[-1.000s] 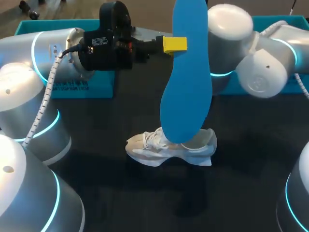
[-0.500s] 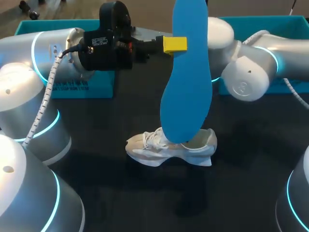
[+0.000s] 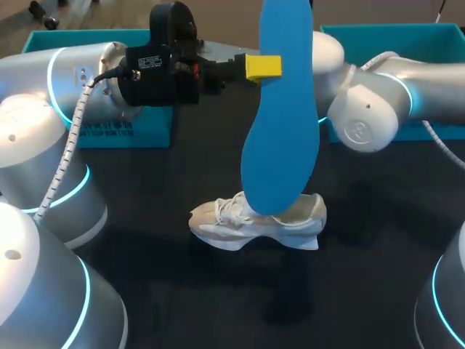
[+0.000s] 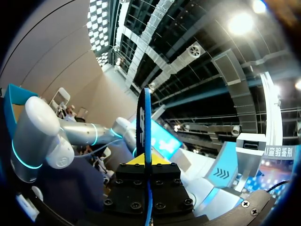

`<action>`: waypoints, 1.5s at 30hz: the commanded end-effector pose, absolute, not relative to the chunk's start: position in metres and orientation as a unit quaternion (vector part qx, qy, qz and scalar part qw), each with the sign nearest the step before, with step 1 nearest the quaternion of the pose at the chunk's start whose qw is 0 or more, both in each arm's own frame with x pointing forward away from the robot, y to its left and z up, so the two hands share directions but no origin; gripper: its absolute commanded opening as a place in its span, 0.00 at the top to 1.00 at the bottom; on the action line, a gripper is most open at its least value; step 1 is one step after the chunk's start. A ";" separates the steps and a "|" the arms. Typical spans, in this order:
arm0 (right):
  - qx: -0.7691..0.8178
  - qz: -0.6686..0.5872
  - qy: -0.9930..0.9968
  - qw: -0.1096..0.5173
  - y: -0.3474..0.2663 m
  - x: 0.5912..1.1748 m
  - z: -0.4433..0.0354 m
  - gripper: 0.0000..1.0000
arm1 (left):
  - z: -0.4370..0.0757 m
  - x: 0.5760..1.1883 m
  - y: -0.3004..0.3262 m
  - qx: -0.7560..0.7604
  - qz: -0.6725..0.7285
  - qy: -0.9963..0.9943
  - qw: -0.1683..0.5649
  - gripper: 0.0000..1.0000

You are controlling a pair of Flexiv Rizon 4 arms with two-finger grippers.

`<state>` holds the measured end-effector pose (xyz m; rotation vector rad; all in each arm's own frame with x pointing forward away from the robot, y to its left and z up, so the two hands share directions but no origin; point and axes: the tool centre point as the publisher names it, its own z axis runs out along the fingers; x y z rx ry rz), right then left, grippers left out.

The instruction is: Take the shoe out of the shoebox, open the shoe tongue, remove and reinsert the insole, then place the shoe into the shoebox

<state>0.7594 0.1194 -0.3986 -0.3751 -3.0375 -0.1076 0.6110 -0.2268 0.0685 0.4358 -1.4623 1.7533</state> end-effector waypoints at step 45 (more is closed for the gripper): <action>-0.514 -0.158 -0.838 0.091 0.147 0.737 -0.343 1.00 | 0.068 0.612 -0.229 0.171 0.693 -0.577 0.398 1.00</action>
